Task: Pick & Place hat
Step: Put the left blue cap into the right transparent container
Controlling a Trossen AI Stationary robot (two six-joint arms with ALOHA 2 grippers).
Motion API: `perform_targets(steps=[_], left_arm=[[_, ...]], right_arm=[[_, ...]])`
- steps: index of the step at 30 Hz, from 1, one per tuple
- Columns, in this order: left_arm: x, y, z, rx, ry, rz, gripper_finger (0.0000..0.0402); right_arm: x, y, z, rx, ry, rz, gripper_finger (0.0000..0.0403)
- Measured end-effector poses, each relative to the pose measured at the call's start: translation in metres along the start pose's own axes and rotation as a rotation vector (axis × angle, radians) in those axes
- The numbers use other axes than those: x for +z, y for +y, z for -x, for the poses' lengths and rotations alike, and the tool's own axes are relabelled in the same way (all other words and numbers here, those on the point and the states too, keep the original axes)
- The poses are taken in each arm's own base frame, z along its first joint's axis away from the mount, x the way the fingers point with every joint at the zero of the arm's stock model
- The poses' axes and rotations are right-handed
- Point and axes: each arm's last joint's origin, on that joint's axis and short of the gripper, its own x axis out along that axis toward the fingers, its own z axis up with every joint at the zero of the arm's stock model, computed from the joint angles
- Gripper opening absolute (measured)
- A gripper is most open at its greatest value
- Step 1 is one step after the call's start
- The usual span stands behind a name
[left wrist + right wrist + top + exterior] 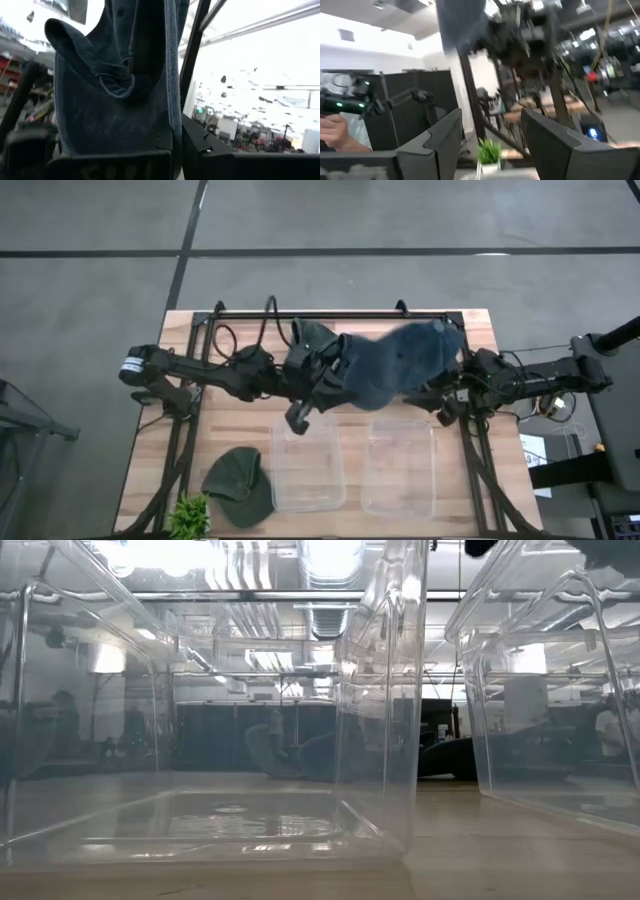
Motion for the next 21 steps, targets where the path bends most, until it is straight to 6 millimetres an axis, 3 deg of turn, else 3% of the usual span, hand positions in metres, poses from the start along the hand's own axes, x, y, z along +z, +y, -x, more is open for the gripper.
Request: perform_targets(steps=[9, 21], left_arm=[[-0.009, 0.002, 0.003, 0.022, 0.022, 0.023, 0.0006], [-0.016, 0.0, 0.002, 0.038, 0.075, 0.028, 0.0006]], right_arm=[[0.013, 0.002, -0.023, 0.053, -0.046, 0.097, 0.0199], [0.025, 0.006, -0.038, 0.104, -0.067, 0.159, 0.0195]])
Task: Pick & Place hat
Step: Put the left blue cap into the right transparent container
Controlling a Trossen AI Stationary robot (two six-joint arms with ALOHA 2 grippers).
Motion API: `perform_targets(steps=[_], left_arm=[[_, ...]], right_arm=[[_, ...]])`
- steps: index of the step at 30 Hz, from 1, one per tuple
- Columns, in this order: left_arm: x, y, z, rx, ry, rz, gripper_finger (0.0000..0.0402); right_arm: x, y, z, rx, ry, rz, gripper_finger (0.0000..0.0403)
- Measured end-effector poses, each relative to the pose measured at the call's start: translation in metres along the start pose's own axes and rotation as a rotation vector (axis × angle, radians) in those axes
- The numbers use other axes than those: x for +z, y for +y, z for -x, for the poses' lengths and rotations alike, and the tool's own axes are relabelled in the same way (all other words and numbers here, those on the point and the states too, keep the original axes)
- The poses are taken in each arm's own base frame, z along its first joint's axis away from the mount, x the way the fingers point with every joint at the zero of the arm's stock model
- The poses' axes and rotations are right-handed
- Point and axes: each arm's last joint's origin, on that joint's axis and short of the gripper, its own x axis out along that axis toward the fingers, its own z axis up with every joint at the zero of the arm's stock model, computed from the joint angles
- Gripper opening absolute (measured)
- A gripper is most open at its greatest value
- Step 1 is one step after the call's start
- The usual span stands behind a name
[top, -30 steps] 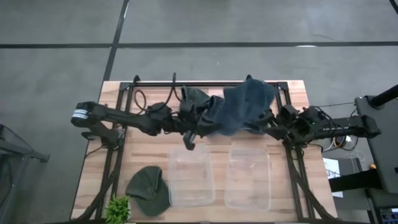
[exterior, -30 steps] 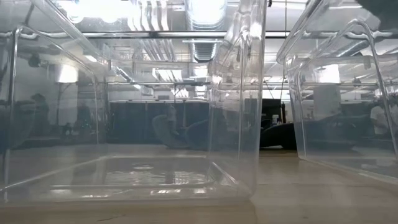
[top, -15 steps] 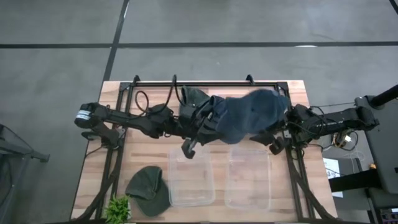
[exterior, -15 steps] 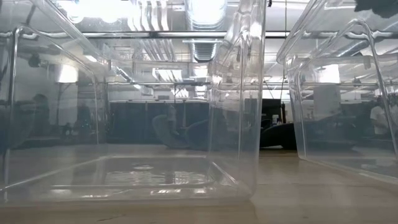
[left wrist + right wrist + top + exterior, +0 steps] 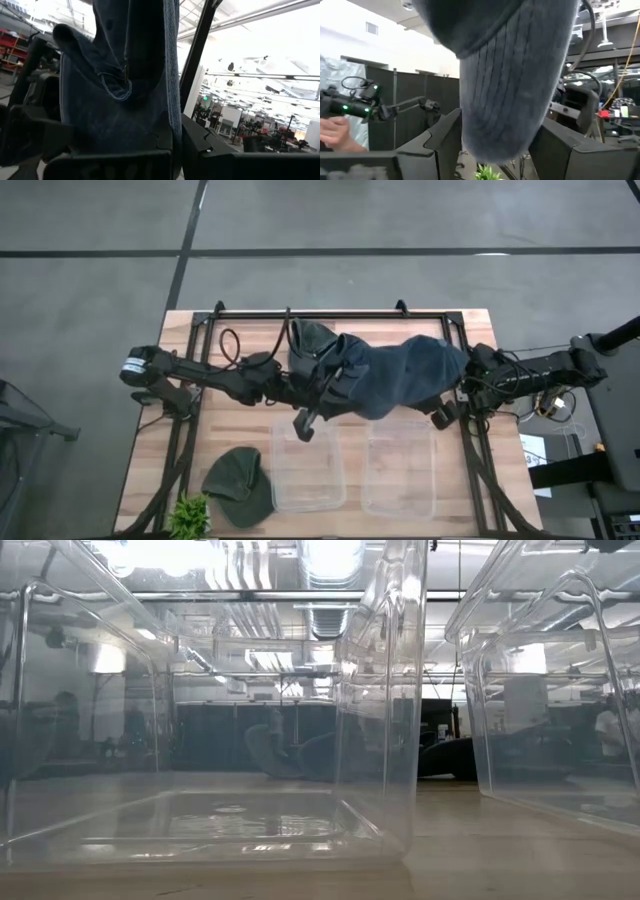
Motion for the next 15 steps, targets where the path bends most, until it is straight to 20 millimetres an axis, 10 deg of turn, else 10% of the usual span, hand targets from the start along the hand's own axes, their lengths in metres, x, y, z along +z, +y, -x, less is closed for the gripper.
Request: perform_targets(steps=[10, 15], left_arm=[[0.0, 0.0, 0.0, 0.009, 0.008, 0.003, 0.0017], [0.001, 0.0, 0.001, 0.017, 0.012, 0.009, 0.0025]], right_arm=[[0.002, 0.0, -0.014, 0.084, 0.021, -0.022, 0.0028], [0.006, 0.004, -0.015, 0.092, 0.034, -0.027, 0.0012]])
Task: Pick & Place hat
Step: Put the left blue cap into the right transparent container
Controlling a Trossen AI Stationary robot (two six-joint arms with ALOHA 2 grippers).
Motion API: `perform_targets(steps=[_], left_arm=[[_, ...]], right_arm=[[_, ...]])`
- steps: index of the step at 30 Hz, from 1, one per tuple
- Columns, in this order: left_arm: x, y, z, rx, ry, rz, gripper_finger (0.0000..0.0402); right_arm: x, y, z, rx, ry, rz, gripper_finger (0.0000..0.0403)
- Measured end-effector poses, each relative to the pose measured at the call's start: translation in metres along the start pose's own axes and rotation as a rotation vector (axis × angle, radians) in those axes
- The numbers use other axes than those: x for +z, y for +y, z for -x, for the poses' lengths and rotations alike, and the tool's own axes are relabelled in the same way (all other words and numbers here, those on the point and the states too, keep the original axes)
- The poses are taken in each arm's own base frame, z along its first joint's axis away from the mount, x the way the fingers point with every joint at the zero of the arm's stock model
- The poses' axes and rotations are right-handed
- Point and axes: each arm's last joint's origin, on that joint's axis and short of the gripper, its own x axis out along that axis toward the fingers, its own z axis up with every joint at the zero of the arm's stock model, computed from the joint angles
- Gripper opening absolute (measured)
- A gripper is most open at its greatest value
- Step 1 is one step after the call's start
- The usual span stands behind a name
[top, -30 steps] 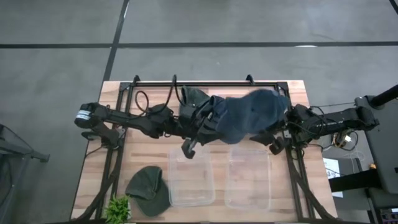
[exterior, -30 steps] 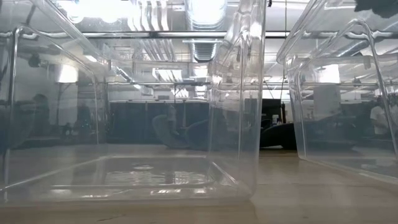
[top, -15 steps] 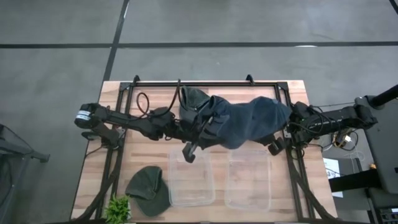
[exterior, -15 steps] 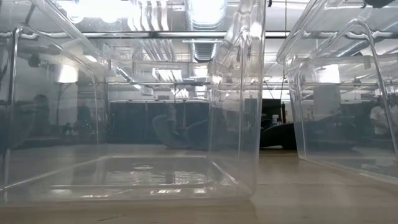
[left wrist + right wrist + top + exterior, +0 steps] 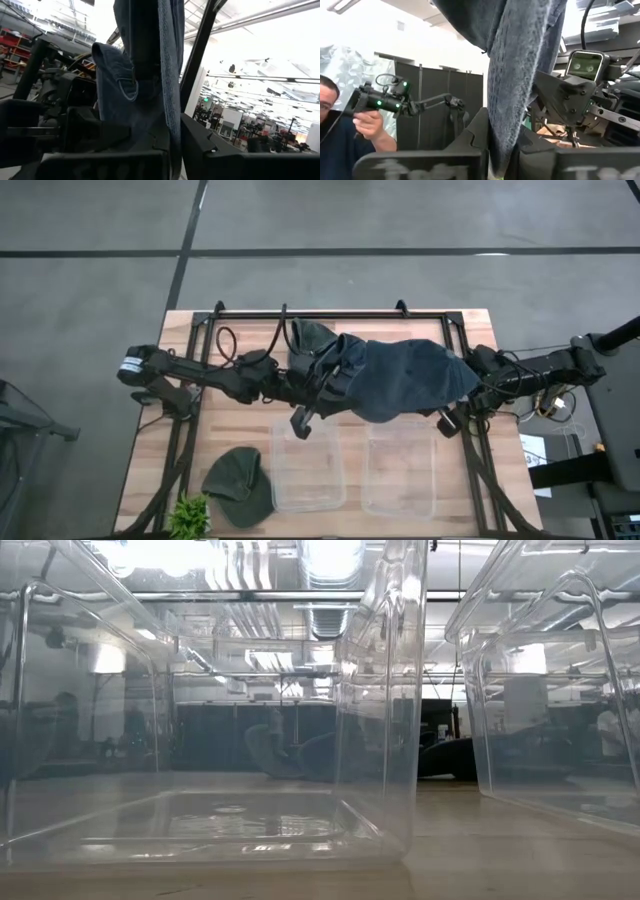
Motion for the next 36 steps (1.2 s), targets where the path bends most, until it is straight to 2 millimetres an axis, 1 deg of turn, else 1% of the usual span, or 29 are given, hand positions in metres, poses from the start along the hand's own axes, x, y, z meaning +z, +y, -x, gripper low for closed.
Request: perform_targets(steps=[5, 10, 14, 17, 21, 25, 29, 31, 34, 36], left_arm=[[0.003, 0.0, 0.003, 0.041, 0.018, 0.028, 0.0028], [0.007, -0.001, 0.009, 0.096, 0.073, -0.006, 0.0035], [0.01, -0.001, 0.013, 0.141, 0.098, -0.011, 0.0071], [0.016, -0.002, 0.016, 0.162, 0.089, -0.021, 0.0102], [0.024, -0.005, 0.02, 0.195, 0.078, -0.091, 0.0127], [0.042, -0.013, 0.035, 0.216, 0.139, -0.188, 0.0132], [0.043, -0.015, 0.053, 0.274, 0.312, -0.247, 0.0133], [0.045, -0.017, 0.062, 0.288, 0.382, -0.258, 0.0133], [0.052, -0.024, 0.08, 0.306, 0.469, -0.258, 0.0133], [0.055, -0.027, 0.091, 0.327, 0.527, -0.256, 0.0133]], right_arm=[[0.006, 0.006, 0.009, -0.036, 0.047, 0.008, 0.0011], [0.013, 0.012, 0.023, -0.09, 0.109, 0.04, 0.001], [0.018, 0.017, 0.032, -0.097, 0.142, 0.1, 0.0009], [0.024, 0.02, 0.035, -0.134, 0.177, 0.159, 0.0009], [0.029, 0.022, 0.037, -0.128, 0.267, 0.257, 0.0009], [0.027, 0.024, 0.041, -0.135, 0.423, 0.337, 0.0009], [0.023, 0.028, 0.045, -0.146, 0.573, 0.347, 0.0009], [0.019, 0.029, 0.045, -0.15, 0.615, 0.345, 0.0009], [0.015, 0.031, 0.044, -0.148, 0.671, 0.382, 0.0009], [0.015, 0.033, 0.042, -0.16, 0.681, 0.393, 0.001]])
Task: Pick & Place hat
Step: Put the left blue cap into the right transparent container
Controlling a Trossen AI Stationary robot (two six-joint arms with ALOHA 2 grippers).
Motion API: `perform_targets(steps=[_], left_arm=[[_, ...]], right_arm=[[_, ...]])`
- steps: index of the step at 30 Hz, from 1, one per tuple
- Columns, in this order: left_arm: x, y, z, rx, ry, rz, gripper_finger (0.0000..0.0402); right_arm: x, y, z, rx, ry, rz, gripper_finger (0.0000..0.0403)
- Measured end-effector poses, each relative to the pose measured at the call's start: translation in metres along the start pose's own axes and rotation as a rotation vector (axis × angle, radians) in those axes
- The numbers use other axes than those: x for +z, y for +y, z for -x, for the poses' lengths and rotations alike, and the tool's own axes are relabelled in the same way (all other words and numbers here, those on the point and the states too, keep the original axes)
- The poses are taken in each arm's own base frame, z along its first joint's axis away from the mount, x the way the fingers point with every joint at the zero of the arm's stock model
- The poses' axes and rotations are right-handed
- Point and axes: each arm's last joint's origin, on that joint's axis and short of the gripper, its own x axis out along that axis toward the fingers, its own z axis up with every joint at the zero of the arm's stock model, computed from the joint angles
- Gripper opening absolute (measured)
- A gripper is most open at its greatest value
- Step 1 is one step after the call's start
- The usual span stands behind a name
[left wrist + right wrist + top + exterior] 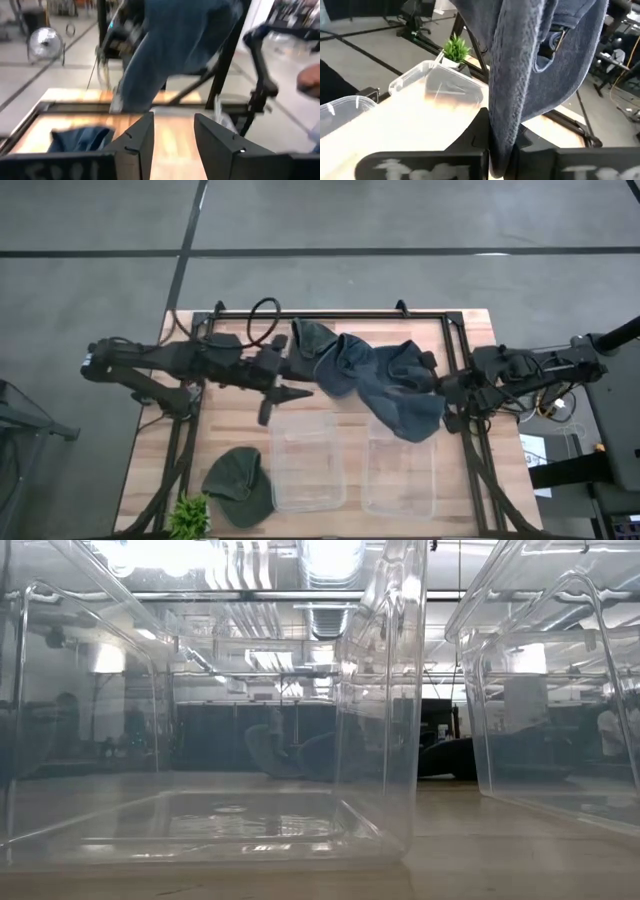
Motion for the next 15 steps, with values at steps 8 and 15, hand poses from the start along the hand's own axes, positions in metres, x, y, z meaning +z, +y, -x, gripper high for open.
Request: perform_targets(steps=[8, 15], left_arm=[[0.009, -0.001, 0.061, -0.011, -0.134, -0.111, 0.0133], [-0.062, 0.007, 0.092, -0.014, -0.178, -0.078, 0.0133]], right_arm=[[0.004, 0.009, 0.001, -0.018, 0.033, 0.021, 0.001], [0.003, 0.016, -0.002, 0.004, 0.041, 0.029, 0.001]])
